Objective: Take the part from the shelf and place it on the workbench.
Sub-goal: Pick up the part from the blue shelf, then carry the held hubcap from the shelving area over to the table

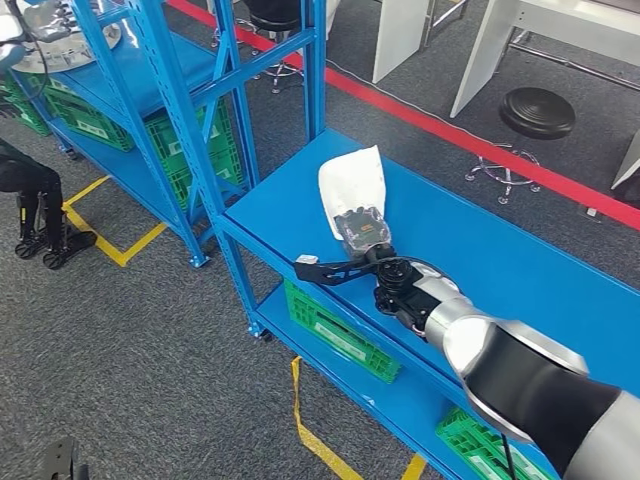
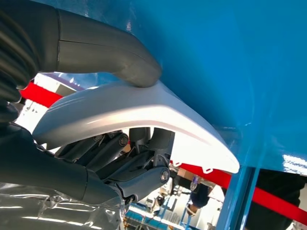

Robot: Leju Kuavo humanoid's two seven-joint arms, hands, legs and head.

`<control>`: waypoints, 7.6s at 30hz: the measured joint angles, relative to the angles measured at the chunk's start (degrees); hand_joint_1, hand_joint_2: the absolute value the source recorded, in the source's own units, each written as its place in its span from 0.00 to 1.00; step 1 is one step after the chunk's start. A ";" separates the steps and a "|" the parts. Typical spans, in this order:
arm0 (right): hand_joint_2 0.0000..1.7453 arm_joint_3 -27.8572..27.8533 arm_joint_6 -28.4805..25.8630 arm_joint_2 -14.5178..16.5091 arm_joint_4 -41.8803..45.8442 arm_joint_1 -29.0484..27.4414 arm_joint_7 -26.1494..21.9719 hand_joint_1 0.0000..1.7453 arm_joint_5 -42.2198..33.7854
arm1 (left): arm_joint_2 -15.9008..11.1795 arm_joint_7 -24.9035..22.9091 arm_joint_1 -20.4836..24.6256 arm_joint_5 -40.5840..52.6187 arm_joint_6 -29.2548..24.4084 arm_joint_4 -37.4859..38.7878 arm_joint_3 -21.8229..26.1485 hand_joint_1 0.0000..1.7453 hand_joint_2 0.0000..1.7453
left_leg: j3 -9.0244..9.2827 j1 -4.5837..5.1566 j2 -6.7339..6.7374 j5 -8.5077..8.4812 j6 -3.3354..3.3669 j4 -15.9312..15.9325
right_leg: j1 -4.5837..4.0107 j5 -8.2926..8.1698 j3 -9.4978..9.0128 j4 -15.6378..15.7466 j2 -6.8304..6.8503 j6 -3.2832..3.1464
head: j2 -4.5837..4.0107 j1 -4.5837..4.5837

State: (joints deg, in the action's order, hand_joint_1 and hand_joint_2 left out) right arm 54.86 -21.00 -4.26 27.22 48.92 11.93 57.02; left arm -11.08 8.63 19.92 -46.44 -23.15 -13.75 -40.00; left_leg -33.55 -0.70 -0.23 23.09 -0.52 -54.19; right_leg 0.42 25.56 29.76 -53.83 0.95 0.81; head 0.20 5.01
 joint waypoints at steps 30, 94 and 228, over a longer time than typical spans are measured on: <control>1.00 -4.54 -3.37 0.66 5.29 0.70 -2.22 1.00 -5.66 | -0.62 1.77 -1.61 -0.49 -2.97 -1.34 -1.36 0.00 0.00 | 0.20 0.02 0.04 0.00 0.00 0.00 | 0.03 0.01 -0.15 -0.01 -0.05 0.01 | 0.00 0.03; 1.00 -18.18 -1.50 -10.49 76.93 -17.54 -7.17 1.00 -74.79 | -1.14 10.29 -4.45 -6.90 -1.31 -0.37 1.60 0.00 1.00 | 0.20 0.03 0.11 0.05 0.00 0.01 | 0.04 0.05 -0.09 0.01 -0.11 0.02 | 0.00 0.02; 1.00 -8.50 30.54 -1.35 64.47 -24.83 -28.16 1.00 -83.04 | 0.16 7.89 -2.07 -3.81 -3.43 -0.37 1.60 0.00 1.00 | 0.05 0.39 0.03 0.40 0.44 -0.30 | 0.38 0.14 -0.21 0.13 0.04 0.33 | 0.00 -0.07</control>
State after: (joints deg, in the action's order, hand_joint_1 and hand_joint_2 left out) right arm 46.36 9.53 -5.62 91.68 24.09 -16.23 -26.01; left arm -10.92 16.52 17.85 -50.25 -26.57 -14.12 -38.40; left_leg -33.51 -0.31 -0.19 23.48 -0.09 -54.49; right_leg 0.80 25.70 29.55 -53.70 1.00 1.14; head 0.20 4.93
